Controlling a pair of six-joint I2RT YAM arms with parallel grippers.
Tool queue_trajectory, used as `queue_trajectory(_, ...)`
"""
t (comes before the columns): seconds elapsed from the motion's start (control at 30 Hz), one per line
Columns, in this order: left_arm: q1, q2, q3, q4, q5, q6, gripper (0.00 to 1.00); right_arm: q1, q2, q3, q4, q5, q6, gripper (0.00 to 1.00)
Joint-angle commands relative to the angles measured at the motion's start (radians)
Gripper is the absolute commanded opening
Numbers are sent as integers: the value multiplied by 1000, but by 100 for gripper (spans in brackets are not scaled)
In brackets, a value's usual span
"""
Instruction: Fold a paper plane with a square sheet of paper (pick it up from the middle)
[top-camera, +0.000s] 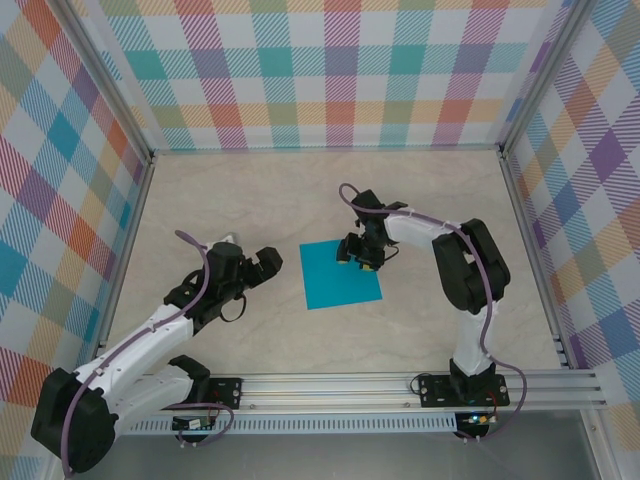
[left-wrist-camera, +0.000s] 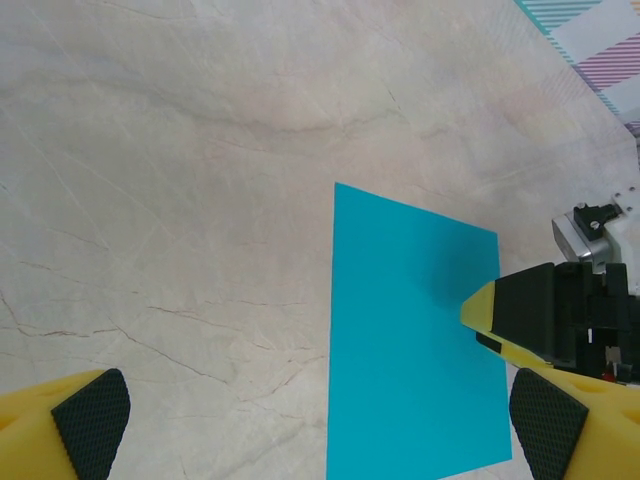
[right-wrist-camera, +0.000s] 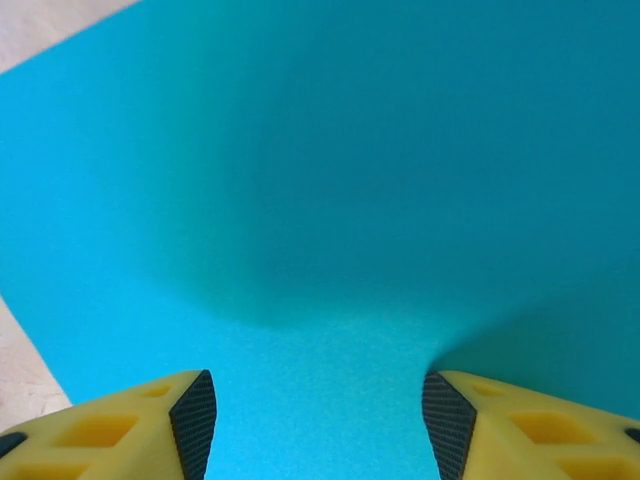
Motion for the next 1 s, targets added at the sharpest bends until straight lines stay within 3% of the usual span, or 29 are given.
queue_trajectory(0.0,13,-15,-5,32,12,-8,100,0,-11,-91,-62,43,62,60)
queue_trajectory(0.17,14,9,2,78,57,-12,100,-1,-68,-185,-8,-6,171,60)
queue_trajectory(0.37,17,64,37,81,74,16,100,0,-138,-57,-79,80,11,71)
queue_trajectory(0.47,19,91,54,79,84,22,100,12,-144,36,-189,161,-44,82)
queue_trajectory(0.5,21,100,59,78,89,22,100,20,-147,55,-226,207,-39,99)
queue_trajectory(0.6,27,131,67,78,114,28,100,62,-141,82,-308,311,0,100)
queue_trajectory(0.97,55,214,110,54,178,67,100,155,5,155,-336,274,99,100)
